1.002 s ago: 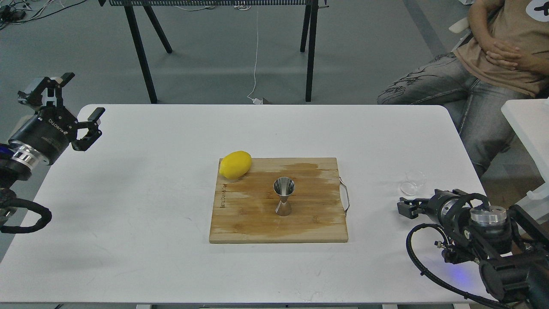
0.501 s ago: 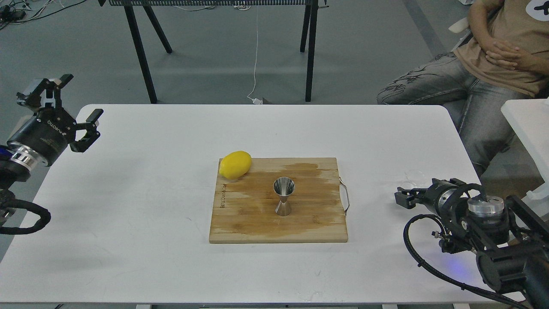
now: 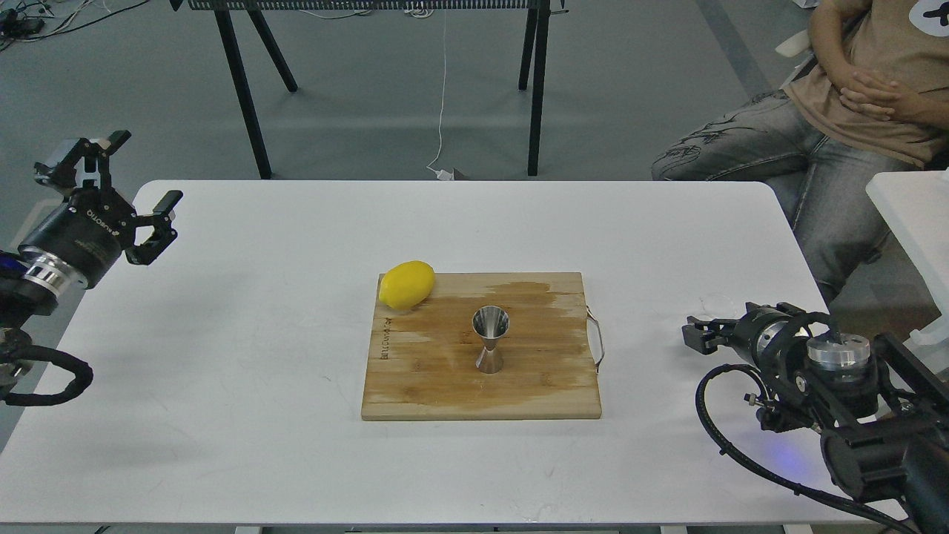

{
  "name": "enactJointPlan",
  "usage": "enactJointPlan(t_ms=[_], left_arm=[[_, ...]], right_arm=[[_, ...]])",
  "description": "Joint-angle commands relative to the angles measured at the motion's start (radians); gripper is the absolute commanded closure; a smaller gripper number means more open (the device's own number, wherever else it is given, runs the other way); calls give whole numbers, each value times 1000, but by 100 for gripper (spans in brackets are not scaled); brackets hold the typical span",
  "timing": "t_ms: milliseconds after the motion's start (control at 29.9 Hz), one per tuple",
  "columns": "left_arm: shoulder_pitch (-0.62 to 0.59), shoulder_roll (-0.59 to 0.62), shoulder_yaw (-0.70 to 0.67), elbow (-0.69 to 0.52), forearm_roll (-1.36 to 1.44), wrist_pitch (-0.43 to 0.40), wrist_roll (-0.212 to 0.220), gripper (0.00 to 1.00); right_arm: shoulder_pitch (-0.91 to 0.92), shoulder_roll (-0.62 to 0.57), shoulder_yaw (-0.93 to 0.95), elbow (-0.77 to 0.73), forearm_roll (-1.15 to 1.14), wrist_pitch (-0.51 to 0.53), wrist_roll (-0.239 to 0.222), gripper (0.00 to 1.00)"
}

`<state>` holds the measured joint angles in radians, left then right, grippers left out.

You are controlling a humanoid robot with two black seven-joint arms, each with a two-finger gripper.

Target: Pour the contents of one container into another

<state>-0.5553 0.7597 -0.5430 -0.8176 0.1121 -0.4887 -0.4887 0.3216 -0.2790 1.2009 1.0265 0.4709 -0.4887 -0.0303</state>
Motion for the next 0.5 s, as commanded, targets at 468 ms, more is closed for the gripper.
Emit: enactJointPlan(t_ms=[468], left_arm=[[5, 0, 0, 8, 0, 0, 0, 1]], right_arm=[[10, 9, -9, -28, 0, 2, 6, 27]])
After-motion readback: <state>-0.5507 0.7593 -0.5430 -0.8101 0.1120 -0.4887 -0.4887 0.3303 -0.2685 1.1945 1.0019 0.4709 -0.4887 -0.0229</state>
